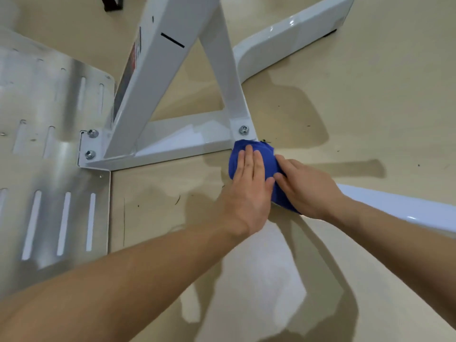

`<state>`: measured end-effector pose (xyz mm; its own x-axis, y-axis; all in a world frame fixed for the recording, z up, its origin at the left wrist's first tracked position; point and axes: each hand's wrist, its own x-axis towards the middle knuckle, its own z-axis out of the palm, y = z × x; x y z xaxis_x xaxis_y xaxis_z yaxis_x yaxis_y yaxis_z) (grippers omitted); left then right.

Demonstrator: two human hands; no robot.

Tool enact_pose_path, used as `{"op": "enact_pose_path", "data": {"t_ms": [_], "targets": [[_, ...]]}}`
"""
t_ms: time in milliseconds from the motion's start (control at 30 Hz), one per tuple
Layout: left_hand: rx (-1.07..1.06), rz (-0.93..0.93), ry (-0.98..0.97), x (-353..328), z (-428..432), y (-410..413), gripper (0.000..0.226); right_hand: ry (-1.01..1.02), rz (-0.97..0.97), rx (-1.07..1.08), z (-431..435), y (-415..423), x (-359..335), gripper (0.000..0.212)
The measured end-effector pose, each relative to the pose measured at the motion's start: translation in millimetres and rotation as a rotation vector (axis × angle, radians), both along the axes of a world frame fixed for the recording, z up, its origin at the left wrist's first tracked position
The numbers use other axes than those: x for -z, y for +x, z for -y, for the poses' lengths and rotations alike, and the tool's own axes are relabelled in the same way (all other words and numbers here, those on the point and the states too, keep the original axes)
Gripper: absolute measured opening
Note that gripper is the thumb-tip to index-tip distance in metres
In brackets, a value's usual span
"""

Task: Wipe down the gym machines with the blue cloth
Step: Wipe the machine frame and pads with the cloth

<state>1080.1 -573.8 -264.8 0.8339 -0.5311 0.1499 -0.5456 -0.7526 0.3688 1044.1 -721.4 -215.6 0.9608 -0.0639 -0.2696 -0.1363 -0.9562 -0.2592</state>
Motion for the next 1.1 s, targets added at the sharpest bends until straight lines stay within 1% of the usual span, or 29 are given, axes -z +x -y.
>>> {"op": "enact_pose_path", "data": {"t_ms": [67,133,200,267,333,367,400,467,533,567,633,700,767,833,933,1000,1033,1100], "targets": [[0.012,0.057,0.023,9.9,-3.7,13.5,0.061,0.087,-0.019,0.049,-7.0,27.9,0.9,0.027],[0.074,0.04,0.013,20.0,-13.5,24.5,0.058,0.126,-0.032,0.069,-10.3,43.7,3.8,0.023],[0.109,0.081,-0.028,25.7,-19.9,29.1,0.056,0.12,-0.029,0.05,-8.2,43.0,7.1,0.022],[0.094,0.109,-0.005,23.7,-17.2,20.9,0.055,0.05,-0.005,0.002,-3.6,26.4,7.6,0.025],[0.131,0.17,0.097,16.7,-12.9,1.1,0.056,-0.024,0.04,-0.04,3.4,4.4,5.6,0.037],[0.167,0.189,0.113,14.4,-12.6,-9.1,0.056,-0.046,0.083,-0.041,7.5,-6.3,3.3,0.042],[0.209,0.178,0.095,11.9,-14.0,-16.4,0.056,-0.04,0.143,-0.026,12.3,-16.6,1.8,0.046],[0.319,0.238,0.077,8.2,-18.3,-16.8,0.055,0.044,0.248,0.022,19.5,-33.4,-1.8,0.046],[0.4,0.313,0.054,6.9,-22.2,-7.8,0.051,0.091,0.281,0.077,20.7,-42.5,-1.9,0.042],[0.408,0.322,0.014,5.7,-23.5,-0.2,0.05,0.093,0.283,0.107,18.7,-43.2,-2.0,0.042],[0.386,0.255,-0.102,1.0,-25.1,17.2,0.046,0.093,0.293,0.169,13.1,-34.0,-4.5,0.044],[0.373,0.225,-0.135,-3.9,-28.1,31.4,0.032,0.096,0.281,0.179,7.3,-16.6,-9.5,0.043],[0.335,0.235,-0.126,-10.6,-32.9,41.2,0.024,0.087,0.276,0.122,0.9,2.7,-12.5,0.033],[0.243,0.223,-0.173,-17.2,-41.3,52.5,0.02,0.124,0.318,0.112,-7.1,21.0,-17.8,0.026],[-0.023,0.114,-0.25,-34.9,-53.8,76.7,0.026,0.261,0.442,0.173,-21.2,53.0,-24.6,0.027],[-0.228,0.043,-0.253,-47.5,-52.3,90.1,0.033,0.266,0.489,0.192,-30.9,74.5,-23.7,0.033],[-0.294,-0.027,-0.278,-51.1,-47.2,92.6,0.036,0.247,0.486,0.188,-35.4,83.0,-20.9,0.037],[-0.339,-0.294,-0.392,-48.9,-31.5,89.2,0.039,0.274,0.422,0.171,-43.5,91.8,-11.6,0.043]]}}
